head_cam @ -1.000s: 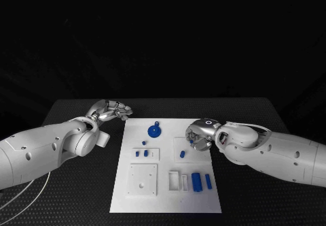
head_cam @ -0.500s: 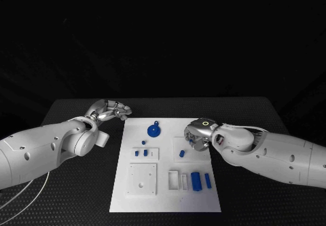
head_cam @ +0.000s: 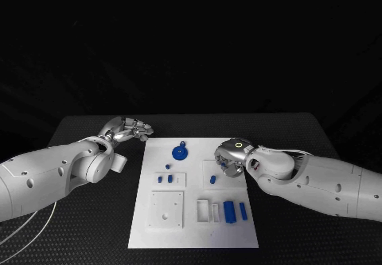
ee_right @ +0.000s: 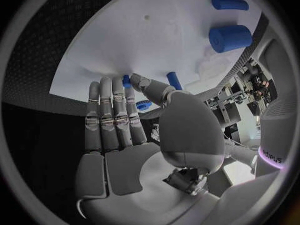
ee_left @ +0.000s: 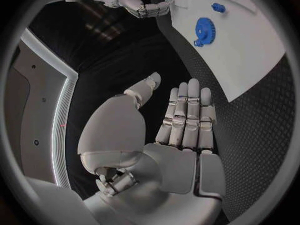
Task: Assemble the parts on the task board
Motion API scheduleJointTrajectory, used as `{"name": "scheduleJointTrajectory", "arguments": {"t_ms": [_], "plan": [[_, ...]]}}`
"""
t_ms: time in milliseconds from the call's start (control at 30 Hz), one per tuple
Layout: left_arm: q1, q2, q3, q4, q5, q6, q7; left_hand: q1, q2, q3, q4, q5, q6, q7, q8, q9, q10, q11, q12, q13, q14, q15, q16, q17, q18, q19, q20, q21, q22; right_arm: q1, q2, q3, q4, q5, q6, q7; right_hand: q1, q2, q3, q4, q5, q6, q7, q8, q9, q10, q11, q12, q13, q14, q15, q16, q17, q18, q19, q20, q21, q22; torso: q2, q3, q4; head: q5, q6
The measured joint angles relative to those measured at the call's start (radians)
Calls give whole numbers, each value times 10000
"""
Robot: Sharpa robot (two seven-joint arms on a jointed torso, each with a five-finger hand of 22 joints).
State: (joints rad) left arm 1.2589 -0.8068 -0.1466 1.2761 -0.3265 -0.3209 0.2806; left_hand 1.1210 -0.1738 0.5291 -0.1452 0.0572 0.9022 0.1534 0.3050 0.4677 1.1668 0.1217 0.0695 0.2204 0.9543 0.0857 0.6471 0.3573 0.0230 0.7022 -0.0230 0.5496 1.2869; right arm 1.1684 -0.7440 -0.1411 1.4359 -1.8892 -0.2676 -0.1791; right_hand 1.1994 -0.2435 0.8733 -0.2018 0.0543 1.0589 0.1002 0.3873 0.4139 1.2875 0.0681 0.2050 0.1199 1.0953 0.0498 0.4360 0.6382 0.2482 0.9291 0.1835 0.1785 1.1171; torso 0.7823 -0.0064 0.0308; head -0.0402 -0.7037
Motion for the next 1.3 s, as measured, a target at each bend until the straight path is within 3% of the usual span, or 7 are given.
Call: {"name": "scheduleJointTrajectory", "arguments": {"t_ms": [267, 933, 1300], "plan": [[0, -14, 0, 6, -1, 6, -53, 0, 0, 0, 0, 0, 0, 0, 0, -1, 0, 0, 0, -16, 6, -6, -4, 19, -1, 0, 0, 0, 9, -21, 0, -13, 32, -200, -60, -85, 29, 29, 101, -67, 43, 183, -113, 48, 55, 230, -60, -96, 100, 128, -55, 115, 203, 0, 199, -57, 73, 68, 1, 0, -2, -24, -18], [-1, -52, 0, -18, -3, 2, -114, 0, 0, 0, 0, 0, -37, 37, 0, -1, 0, 0, 0, -39, 35, -35, -83, 71, -2, 37, 36, -39, 17, -105, -173, -50, 222, -302, -439, -195, 162, -106, 379, -65, 77, 319, -180, 38, 195, 352, -110, -130, 355, 285, -140, 114, 474, 0, 427, -140, 108, 152, -5, -2, 1, -28, -33], [-1, -52, 0, -69, -2, 2, -130, 0, 0, 0, 0, 0, -73, 72, 0, -12, 0, 0, 0, -62, 35, -35, -122, 105, -2, 36, 36, -39, 26, -172, -248, 75, 291, -180, -427, -200, 159, -104, 446, 3, 30, 318, -180, 36, 228, 393, -81, -117, 452, 286, -139, 114, 520, -1, 427, -140, 108, 172, -4, -1, 2, -12, -5]]}}
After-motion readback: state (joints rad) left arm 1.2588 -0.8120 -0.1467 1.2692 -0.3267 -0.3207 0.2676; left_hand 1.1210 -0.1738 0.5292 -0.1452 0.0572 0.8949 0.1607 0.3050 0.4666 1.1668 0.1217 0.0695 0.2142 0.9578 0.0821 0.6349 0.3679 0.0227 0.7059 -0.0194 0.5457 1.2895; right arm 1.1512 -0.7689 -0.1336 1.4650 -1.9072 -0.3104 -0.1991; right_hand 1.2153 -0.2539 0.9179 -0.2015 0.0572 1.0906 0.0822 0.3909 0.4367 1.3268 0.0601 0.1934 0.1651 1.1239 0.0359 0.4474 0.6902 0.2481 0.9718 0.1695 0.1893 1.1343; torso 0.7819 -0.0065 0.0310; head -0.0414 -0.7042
